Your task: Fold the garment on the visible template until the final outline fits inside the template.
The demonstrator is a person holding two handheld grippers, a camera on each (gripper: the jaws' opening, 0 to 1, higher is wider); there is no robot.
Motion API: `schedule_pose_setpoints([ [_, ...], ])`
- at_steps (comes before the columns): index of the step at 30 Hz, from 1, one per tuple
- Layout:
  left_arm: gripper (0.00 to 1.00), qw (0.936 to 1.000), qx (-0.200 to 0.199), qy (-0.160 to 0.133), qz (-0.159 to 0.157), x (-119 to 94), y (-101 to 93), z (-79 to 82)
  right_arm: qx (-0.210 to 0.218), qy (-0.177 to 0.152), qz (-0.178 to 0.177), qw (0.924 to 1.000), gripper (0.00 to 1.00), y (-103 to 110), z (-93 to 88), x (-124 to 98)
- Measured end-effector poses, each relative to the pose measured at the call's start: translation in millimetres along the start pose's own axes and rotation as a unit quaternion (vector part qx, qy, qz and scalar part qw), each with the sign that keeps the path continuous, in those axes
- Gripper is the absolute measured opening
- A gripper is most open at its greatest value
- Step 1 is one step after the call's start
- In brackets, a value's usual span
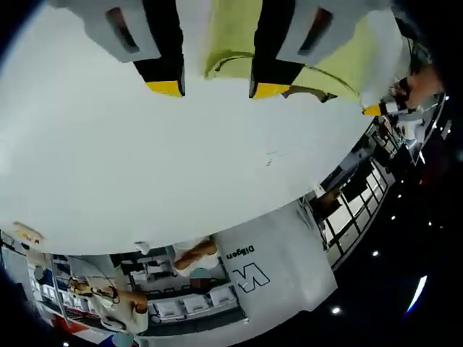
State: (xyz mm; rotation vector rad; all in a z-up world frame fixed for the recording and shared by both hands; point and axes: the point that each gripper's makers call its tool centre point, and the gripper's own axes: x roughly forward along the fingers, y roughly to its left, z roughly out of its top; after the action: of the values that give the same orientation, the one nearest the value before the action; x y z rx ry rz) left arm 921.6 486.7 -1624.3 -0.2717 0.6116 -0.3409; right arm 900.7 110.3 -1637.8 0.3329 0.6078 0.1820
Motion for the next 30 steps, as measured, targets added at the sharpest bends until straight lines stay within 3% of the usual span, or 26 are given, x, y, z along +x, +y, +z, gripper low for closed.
schedule_pose_setpoints([
  [2, 0.16, 0.9976, -0.037, -0.049, 0.032, -3.4, 20.5, 28.5, 0.008, -0.028, -0.011, 0.9995, 0.29, -8.0, 13.6, -5.8],
  [3, 0.16, 0.9967, -0.04, -0.067, 0.023, -7.9, 20.9, 38.5, 0.006, -0.045, -0.008, 0.9989, 0.28, -16.2, 20.5, -7.7],
  [4, 0.16, 0.9975, -0.03, -0.061, 0.021, -10.5, 23.1, 37.6, 0.007, -0.049, -0.002, 0.9988, 0.3, -12.5, 22.6, -12.4],
  [6, 0.14, 0.9984, 0.014, -0.054, 0.007, -14.1, 9.2, 34.7, -0.004, -0.049, 0.021, 0.9986, 0.36, -1.4, 22.1, -18.1],
  [8, 0.11, 0.9978, 0.048, -0.033, -0.033, -18.7, -8.7, 20.3, -0.047, -0.021, 0.063, 0.9967, 0.31, 16.7, 8.5, -21.6],
  [9, 0.09, 0.9953, 0.069, -0.011, -0.067, -20.2, -23.3, 4.6, -0.069, -0.009, 0.08, 0.9944, 0.26, 23.9, 1.6, -22.5],
  [10, 0.09, 0.994, 0.075, -0.004, -0.079, -20.8, -28.6, -1.3, -0.081, -0.003, 0.089, 0.9927, 0.19, 28.0, -2.2, -23.2],
  [11, 0.1, 0.9912, 0.087, 0.009, -0.099, -21.5, -37.4, -11.5, -0.104, 0.007, 0.102, 0.9893, 0.17, 29.8, -6.6, -21.4],
  [12, 0.11, 0.9842, 0.114, 0.032, -0.132, -18.8, -44.6, -29.6, -0.139, 0.03, 0.12, 0.9825, 0.18, 38.2, -20.8, -22.3],
  [13, 0.11, 0.9804, 0.125, 0.049, -0.144, -19.4, -49.9, -40.8, -0.147, 0.039, 0.125, 0.9805, 0.2, 40.9, -23.4, -25.7],
  [14, 0.11, 0.9761, 0.136, 0.073, -0.153, -22.4, -57.3, -56.2, -0.155, 0.057, 0.14, 0.9763, 0.21, 48.4, -37.0, -24.7],
  [16, 0.1, 0.9713, 0.15, 0.092, -0.16, -20.9, -57.0, -70.0, -0.166, 0.069, 0.153, 0.9717, 0.16, 56.8, -49.4, -26.7],
  [18, 0.09, 0.9665, 0.167, 0.09, -0.173, -29.1, -74.8, -79.9, -0.191, 0.072, 0.168, 0.9644, 0.13, 70.9, -63.1, -34.6],
  [20, 0.08, 0.9628, 0.179, 0.09, -0.181, -36.5, -86.7, -88.6, -0.198, 0.068, 0.174, 0.9621, 0.14, 82.1, -72.1, -41.9],
  [22, 0.1, 0.9591, 0.193, 0.094, -0.185, -38.1, -85.9, -94.6, -0.203, 0.065, 0.184, 0.9596, 0.15, 92.1, -77.9, -45.7],
  [24, 0.13, 0.9551, 0.211, 0.093, -0.186, -41.2, -96.8, -104.2, -0.229, 0.055, 0.199, 0.9513, 0.15, 105.5, -83.7, -47.2],
  [26, 0.2, 0.9533, 0.216, 0.092, -0.189, -39.9, -96.8, -107.6, -0.232, 0.055, 0.201, 0.9501, 0.15, 111.7, -87.8, -47.1],
  [28, 0.29, 0.9511, 0.226, 0.091, -0.19, -39.1, -109.9, -113.3, -0.238, 0.049, 0.207, 0.9477, 0.23, 121.0, -91.4, -44.5],
  [30, 0.42, 0.951, 0.231, 0.089, -0.186, -36.0, -108.8, -113.0, -0.246, 0.047, 0.211, 0.9449, 0.33, 129.0, -93.3, -42.0],
])
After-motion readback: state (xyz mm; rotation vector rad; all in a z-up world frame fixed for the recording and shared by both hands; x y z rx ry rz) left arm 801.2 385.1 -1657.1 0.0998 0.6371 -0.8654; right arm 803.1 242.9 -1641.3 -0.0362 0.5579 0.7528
